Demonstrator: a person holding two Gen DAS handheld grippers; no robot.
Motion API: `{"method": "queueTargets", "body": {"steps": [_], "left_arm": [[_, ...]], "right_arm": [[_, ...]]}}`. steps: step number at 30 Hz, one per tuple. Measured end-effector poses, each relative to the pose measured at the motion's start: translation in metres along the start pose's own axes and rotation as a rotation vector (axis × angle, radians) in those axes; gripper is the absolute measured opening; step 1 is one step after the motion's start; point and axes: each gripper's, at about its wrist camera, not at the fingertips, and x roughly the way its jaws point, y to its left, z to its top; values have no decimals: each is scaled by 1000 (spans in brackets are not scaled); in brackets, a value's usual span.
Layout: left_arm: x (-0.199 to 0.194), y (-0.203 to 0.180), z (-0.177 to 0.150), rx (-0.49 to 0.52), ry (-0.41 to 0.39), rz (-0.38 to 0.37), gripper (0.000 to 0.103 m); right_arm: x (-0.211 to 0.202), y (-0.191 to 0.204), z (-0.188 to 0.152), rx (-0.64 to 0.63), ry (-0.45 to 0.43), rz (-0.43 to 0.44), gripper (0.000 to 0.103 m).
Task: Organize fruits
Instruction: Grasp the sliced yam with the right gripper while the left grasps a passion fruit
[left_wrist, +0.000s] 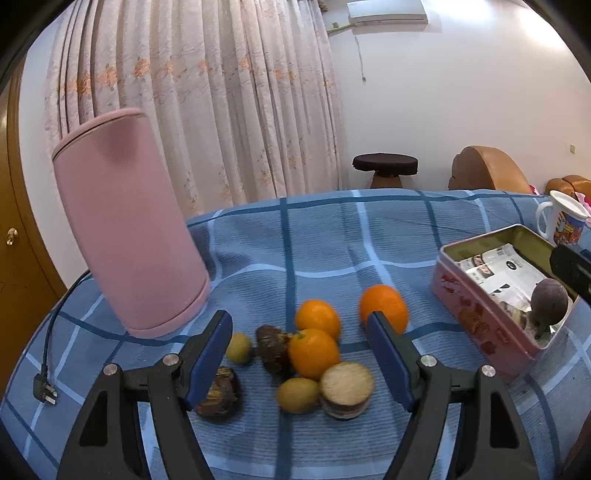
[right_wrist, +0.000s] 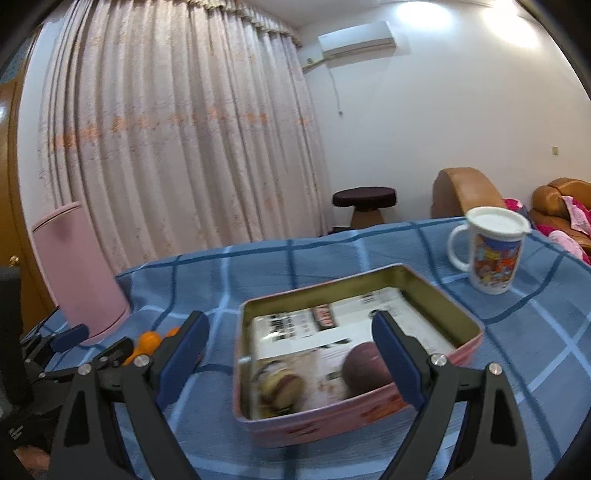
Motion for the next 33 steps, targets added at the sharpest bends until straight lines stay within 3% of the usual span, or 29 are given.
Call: {"method": "queueTargets", "body": {"steps": [6,9,14,18,20,22,27,30,32,33], "left_arm": [[8,32,-2,-6,35,31,76],[14,61,-1,-66,63,46,76],[18,107,-3,-179,105,36,76],[18,126,-4,-207,110,58,76],[19,132,-5,-217,120,70,76],[21,137,-6,-231,135,53,76],[21,145,-6,-259,160,-12,76],[23,142,-7,-266,179,-55,76],[23,136,-6,-247,189,-100,76],[22,132,-6,-235,193,-123,76]], "right_arm": [[10,28,-7,-37,73,70,92],[15,43,-11,-53,119,116,92],[33,81,-23,-125,243,215,77],[51,108,-30,-179,332,280,72],[59,119,-34,-204,369,278,63],[72,128,-38,-225,425,257,55],[93,138,-48,-235,524,244,48],[99,139,-47,-222,528,254,47],[100,140,-48,-220,531,266,38],[100,140,-47,-224,530,267,38]]}}
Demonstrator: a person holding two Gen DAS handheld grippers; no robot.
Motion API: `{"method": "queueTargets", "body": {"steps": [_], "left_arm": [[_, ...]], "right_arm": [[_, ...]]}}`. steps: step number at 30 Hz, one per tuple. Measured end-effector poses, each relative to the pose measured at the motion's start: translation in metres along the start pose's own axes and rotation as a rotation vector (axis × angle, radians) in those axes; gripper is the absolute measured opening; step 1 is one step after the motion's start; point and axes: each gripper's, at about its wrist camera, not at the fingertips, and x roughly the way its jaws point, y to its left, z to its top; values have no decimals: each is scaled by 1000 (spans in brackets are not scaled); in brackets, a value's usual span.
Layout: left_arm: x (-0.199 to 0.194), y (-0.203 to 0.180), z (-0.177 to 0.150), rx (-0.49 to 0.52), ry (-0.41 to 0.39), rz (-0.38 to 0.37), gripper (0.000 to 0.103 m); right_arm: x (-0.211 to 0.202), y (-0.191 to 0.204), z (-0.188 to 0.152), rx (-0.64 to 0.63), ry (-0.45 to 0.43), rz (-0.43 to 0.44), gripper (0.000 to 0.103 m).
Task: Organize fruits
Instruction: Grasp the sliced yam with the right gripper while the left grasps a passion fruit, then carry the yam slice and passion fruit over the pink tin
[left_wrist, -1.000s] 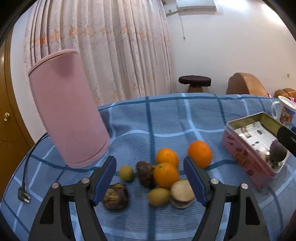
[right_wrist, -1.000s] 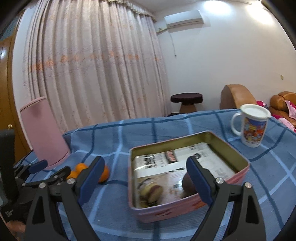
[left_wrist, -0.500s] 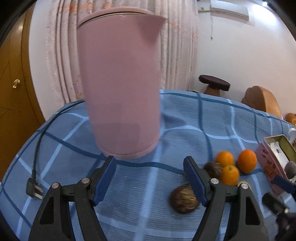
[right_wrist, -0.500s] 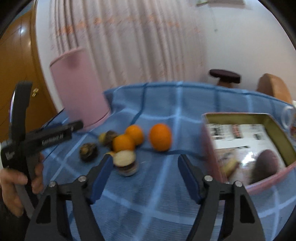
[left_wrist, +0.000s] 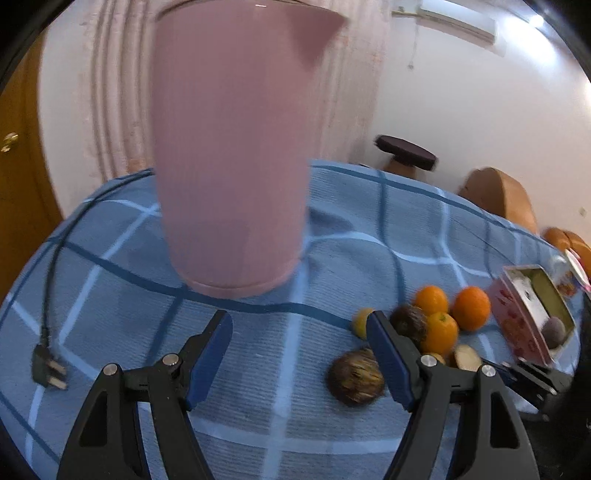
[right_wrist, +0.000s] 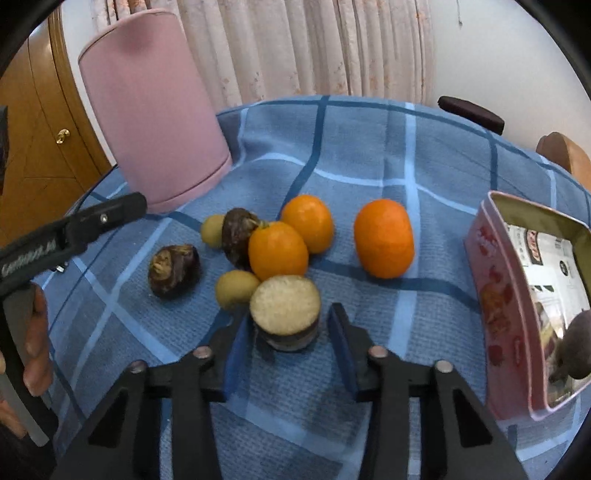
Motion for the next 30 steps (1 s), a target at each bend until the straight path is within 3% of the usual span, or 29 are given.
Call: {"method": "queueTargets", "body": {"steps": [4,9,13,18,19,20,21,27,30], "left_arm": [[6,-20,-7,84,58,-95,76],[14,-33,-12,132,96,-115,76],[22,-38,-15,160,105,-82,76],[28,-48,-22,239,93,-27,76],[30,-48,-23,254,89,-4,70],[34,-47,-24,254,107,10,54],[37,-44,-22,236,125,-5,46],[35,-31,-20,162,119,-18,46],[20,-32,-16,151,25,-17,46]], "right_arm": [[-7,-5,-1,20,-25,26,38],[-36,-22,-8,54,-131,13,38],[-54,-37,-14,90,-186,0,38],[-60,-46,-16,114,-190,5,38],[-60,-46,-16,112,-189,6,38],[-60,-44,-16,109,-188,7,38],[-61,-43,-17,103,-190,5,38],[-62,-44,-18,111,-201,6,38],[-66,-45,-18,108,-232,-3,38]]}}
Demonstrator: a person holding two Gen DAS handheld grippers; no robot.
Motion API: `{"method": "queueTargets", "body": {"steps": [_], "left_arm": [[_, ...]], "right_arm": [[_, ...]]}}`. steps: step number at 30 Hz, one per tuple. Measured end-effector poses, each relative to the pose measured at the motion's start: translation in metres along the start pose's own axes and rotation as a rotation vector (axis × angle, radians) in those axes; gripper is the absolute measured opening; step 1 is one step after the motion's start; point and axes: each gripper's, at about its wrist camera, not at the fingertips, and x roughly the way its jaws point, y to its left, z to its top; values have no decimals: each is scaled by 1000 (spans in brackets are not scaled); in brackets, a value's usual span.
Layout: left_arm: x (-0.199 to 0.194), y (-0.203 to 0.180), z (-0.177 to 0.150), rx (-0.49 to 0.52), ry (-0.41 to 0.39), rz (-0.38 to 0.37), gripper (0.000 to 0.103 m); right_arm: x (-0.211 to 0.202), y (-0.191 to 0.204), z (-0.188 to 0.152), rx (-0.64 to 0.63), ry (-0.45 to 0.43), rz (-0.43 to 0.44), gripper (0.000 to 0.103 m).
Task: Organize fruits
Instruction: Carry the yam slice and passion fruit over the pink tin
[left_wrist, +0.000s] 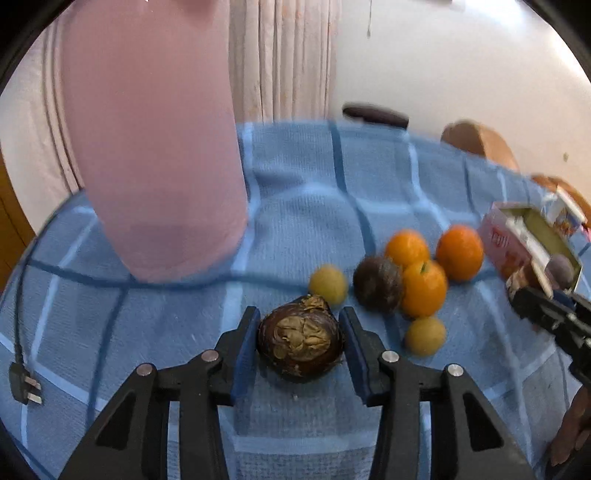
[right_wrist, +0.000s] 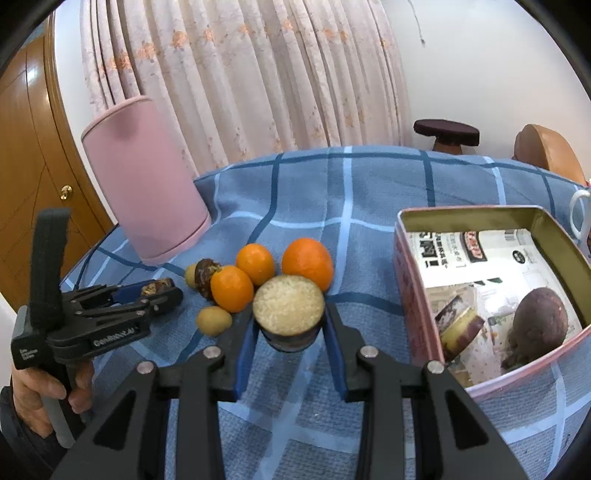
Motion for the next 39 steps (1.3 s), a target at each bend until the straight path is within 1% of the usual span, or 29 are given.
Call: {"method": "queueTargets", "body": {"steps": [2,4,6,8,11,14,18,24,31,37,39], "left_arm": [[-17,-3,2,8,-102,26,46],[-30,-5,3,-4,-179,17,46],[-36,-5,4,-27,-210,2,46],[-38,-6,4,-47,-228,5,46],[-36,-12,3,-44,-233,21,46],[-39,-16,3,-48,-255,23,46],[-40,-25,1,-41,-261,35,46],[-39,-42,-1,-39,-257,24,46],[-38,-75,-3,-10,-257,-9,46],[-33,-112,0,38,-244,0,46],[-31,-122,2,45,-239,-7,46]], "right_arm": [[-8,1,2,-17,-43,-22,38],[-16,1,4,-30,-87,-49,38],[-23,0,6,-43,-128,-85,38],[-28,-3,8,-55,-153,-108,38],[-33,-9,10,-61,-172,-126,38],[-36,-19,11,-73,-182,-164,38],[-39,-38,11,-52,-183,-197,38],[-44,-61,10,-44,-177,-239,38],[-52,-83,9,-24,-182,-258,38],[-56,-95,9,-30,-185,-276,38],[-58,-101,9,-32,-187,-287,38]]}}
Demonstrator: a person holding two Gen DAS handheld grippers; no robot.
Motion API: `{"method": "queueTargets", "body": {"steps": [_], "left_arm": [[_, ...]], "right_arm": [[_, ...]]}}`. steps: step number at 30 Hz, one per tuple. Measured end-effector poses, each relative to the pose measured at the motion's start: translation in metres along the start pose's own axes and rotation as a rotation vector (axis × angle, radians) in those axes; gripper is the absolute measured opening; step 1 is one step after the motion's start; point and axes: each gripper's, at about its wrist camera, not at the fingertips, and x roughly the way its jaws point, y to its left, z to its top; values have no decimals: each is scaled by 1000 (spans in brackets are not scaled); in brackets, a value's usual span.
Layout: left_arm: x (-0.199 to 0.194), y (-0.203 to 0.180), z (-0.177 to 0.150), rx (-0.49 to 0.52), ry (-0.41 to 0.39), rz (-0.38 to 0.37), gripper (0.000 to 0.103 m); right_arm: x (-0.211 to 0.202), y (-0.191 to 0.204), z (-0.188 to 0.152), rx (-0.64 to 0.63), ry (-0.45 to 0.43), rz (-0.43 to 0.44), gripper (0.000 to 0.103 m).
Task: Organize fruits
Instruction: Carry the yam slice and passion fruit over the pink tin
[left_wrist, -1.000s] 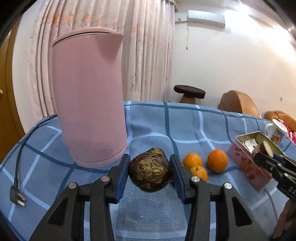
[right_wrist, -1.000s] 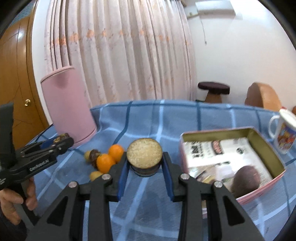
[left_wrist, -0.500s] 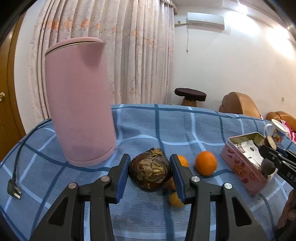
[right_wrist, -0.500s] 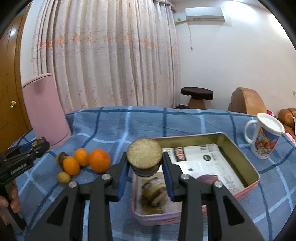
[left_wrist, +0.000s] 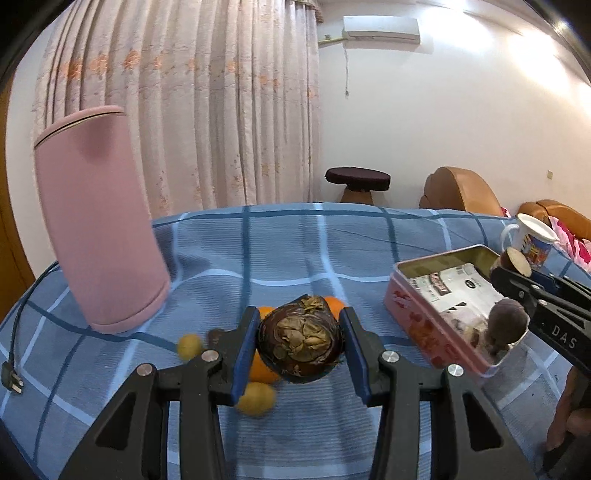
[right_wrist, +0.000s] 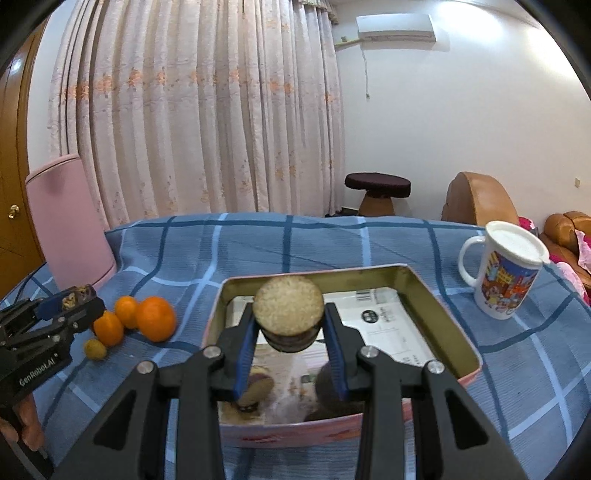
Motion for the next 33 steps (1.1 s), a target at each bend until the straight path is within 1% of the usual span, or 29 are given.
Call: {"method": "queueTargets", "body": {"steps": [8,17,21,26,33], "left_arm": [[9,-38,6,24,1,-35,46],[17,-65,18,22,-5,-80,46],[21,-81,22,39,-8,-102,46],[31,-101,27,49,5,-133,46],[48,-130,32,65,42,-144,46]], "right_arm": [[1,-31,1,24,-1,-34,38],[3,-61,2,42,0,-85,38],[4,-74,4,48,1,-104,38],[9,-88,5,39,13,-129,38],[21,-101,6,83,60,-85,38]]}}
